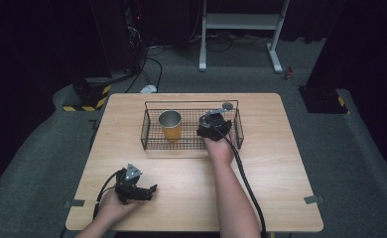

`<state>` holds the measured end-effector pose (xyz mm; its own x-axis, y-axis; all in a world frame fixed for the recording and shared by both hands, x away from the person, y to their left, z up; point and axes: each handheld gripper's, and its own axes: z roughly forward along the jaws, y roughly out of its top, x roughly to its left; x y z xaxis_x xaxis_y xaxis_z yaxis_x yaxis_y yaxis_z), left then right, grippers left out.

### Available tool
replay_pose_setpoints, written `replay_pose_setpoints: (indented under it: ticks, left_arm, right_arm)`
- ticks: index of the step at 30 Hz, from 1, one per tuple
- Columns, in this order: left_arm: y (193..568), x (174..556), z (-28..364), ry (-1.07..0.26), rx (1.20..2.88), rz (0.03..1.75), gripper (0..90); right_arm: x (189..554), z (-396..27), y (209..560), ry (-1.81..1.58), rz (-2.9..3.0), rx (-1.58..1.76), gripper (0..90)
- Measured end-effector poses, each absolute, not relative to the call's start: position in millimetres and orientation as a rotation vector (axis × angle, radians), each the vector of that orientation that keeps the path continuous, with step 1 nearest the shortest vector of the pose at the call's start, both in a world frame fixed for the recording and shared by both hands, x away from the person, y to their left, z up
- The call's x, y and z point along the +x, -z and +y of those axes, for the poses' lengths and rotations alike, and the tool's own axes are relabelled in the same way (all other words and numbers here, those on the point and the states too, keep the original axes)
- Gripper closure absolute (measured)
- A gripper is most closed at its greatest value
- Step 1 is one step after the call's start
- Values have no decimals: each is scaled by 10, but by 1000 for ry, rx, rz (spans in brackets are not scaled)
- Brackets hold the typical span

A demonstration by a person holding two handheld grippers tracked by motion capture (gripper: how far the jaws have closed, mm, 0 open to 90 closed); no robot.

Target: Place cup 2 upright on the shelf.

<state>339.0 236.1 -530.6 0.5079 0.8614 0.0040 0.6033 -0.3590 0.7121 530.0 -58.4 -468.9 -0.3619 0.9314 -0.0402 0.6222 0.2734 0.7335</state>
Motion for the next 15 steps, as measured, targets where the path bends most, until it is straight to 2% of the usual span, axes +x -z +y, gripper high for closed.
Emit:
replay_pose_setpoints:
  ticks: [11,15]
  left_arm:
    - [5306,3390,2361,-504,2092,1192,3]
    - [5305,3391,2362,-507,2094,1190,3]
  right_arm:
    - [5296,-578,4699,-838,2103,1388,182]
    - [5284,-582,4679,-850,2099,1384,152]
